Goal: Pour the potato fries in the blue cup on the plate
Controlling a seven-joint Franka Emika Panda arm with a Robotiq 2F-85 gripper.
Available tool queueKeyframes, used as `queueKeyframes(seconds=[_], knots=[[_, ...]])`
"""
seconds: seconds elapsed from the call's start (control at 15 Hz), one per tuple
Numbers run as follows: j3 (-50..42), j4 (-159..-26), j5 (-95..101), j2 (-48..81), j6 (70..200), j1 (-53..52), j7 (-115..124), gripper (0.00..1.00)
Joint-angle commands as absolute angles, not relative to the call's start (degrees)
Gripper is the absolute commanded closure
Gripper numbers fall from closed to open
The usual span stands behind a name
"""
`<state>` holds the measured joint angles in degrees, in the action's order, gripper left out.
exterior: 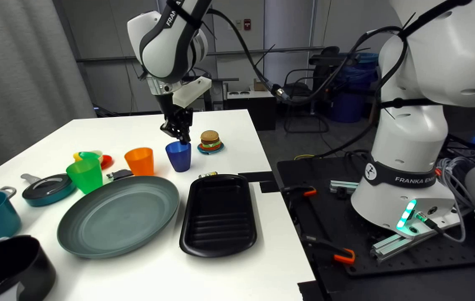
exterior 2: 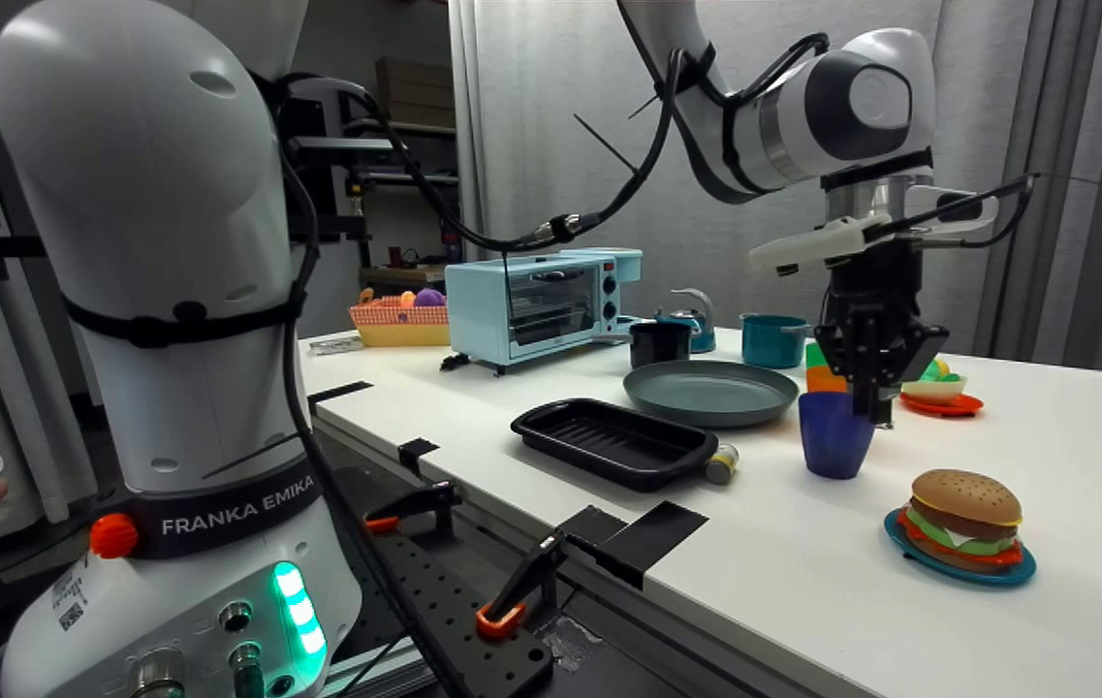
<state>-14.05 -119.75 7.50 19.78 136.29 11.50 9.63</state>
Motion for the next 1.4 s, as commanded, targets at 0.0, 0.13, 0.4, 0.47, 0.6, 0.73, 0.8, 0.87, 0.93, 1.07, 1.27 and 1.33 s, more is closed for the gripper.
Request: queueKeyframes(seconds=[0.0,0.13,0.4,0.47,0.6,0.73,0.8,0.87,0.93,1.07,1.27,1.33], knots=[[-14.8,-118.0,8.0,20.4,136.5,12.0,8.5,1.0],[-15.1,-117.7,8.1,20.3,136.6,12.1,8.3,1.0],[-15.4,-117.5,8.3,20.1,136.8,12.1,8.0,0.99],[-15.4,-117.6,8.3,19.9,136.9,12.1,7.9,0.99],[-15.3,-118.0,8.0,19.0,137.3,11.9,7.8,0.99],[-15.1,-118.6,7.9,17.7,137.7,11.6,8.0,0.99],[-15.1,-118.8,8.3,17.0,137.9,11.4,8.3,0.99],[-15.1,-119.2,8.6,16.0,138.0,11.1,8.5,0.99],[-15.2,-119.6,9.4,14.9,138.1,10.5,9.1,0.99],[-15.1,-120.3,11.1,12.6,138.0,9.7,9.7,0.99],[-14.7,-121.3,14.6,9.2,137.4,8.3,11.0,0.99],[-14.5,-121.6,15.9,8.2,137.1,7.9,11.5,0.99]])
